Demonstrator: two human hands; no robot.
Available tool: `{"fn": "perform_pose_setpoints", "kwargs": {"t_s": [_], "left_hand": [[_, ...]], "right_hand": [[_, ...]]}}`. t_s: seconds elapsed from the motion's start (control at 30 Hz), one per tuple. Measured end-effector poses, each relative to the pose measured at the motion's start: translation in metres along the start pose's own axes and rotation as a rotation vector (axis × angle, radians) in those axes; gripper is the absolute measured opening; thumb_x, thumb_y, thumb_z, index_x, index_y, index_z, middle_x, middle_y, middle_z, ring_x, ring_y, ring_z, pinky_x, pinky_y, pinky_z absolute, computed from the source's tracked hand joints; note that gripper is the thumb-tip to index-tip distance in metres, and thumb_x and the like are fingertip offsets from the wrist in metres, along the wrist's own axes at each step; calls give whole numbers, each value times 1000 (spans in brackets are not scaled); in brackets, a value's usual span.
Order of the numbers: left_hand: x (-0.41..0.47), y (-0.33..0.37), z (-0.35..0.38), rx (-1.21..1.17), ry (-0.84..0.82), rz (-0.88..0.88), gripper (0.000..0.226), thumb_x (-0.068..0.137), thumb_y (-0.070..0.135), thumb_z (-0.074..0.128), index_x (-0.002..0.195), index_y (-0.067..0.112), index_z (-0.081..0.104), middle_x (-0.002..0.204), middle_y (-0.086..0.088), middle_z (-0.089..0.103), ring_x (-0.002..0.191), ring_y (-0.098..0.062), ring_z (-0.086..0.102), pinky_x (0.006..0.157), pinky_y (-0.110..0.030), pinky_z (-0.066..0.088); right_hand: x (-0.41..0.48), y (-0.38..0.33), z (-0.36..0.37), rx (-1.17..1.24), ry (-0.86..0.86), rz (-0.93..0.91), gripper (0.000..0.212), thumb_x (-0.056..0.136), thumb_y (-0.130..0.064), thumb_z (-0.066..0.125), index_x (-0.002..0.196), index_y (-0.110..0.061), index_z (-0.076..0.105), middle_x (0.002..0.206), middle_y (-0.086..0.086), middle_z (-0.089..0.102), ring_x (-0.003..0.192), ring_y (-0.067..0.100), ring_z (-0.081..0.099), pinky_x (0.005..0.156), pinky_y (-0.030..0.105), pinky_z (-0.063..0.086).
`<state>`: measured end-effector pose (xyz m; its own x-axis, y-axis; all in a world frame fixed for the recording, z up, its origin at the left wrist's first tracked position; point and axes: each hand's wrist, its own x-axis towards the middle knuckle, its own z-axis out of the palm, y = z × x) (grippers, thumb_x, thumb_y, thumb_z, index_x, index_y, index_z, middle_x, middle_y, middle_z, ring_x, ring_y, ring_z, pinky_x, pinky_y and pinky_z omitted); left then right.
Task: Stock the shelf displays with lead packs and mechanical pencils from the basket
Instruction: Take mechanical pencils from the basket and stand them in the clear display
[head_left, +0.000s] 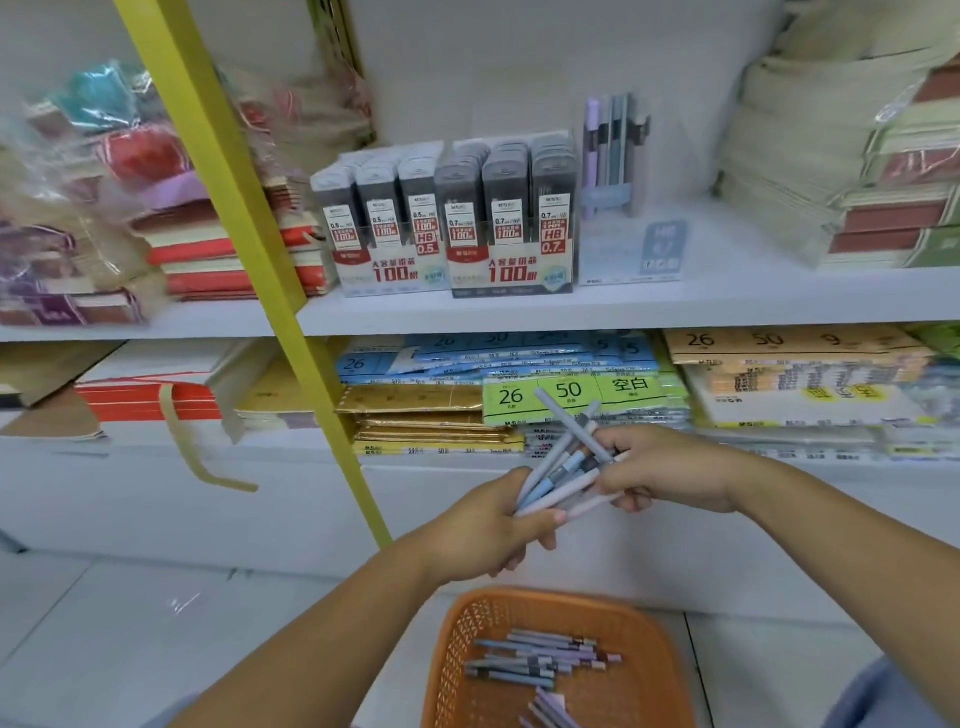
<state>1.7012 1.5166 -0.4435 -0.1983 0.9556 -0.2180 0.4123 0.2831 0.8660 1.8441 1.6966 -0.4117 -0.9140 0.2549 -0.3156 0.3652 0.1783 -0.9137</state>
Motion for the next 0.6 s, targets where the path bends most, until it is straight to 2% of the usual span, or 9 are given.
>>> {"fn": "perform_pose_setpoints", "kwargs": {"t_s": [0.07,0.13,0.23,0.37,0.5,0.6], "left_hand": [[3,-2,-2,-32,4,9,28,101,35,56,127,25,48,88,5,66,56,-10,51,51,-26,45],[3,-4,-4,-54,16,20,27,102,37,55,125,25,48,85,7,65,57,-11,52,53,-27,48],[0,-7,-9,-71,51,29,26,102,37,55,125,28,48,85,6,65,58,-12,52,55,-29,50],[-4,-8,-11,-73,105,51,22,102,37,55,123,33,49,83,6,66,55,-12,51,53,-27,49],[-11,-8,-16,-39,226,78,19,101,38,55,119,38,49,80,8,66,54,-10,51,52,-26,48],[-21,-8,-23,-32,356,91,17,101,36,55,117,38,50,78,8,66,52,-8,51,51,-26,49]], "right_hand": [[1,3,-5,133,-8,-11,22,89,-1,52,107,-3,64,77,5,60,59,13,52,54,26,42],[0,4,-11,200,33,-38,26,95,-6,48,104,-12,71,76,2,62,63,14,53,59,28,43],[-4,4,-20,82,133,-92,29,96,-5,52,107,-22,73,78,1,65,67,13,57,59,24,46],[-10,-4,-21,75,221,-143,19,88,-4,66,101,-16,73,77,3,71,67,12,65,57,21,50],[-16,-17,-18,133,413,-220,15,85,-2,70,96,-12,70,74,5,68,54,13,57,45,21,42],[-28,-25,-23,135,529,-275,13,84,-3,71,91,-14,71,72,5,66,57,14,54,51,20,44]]}}
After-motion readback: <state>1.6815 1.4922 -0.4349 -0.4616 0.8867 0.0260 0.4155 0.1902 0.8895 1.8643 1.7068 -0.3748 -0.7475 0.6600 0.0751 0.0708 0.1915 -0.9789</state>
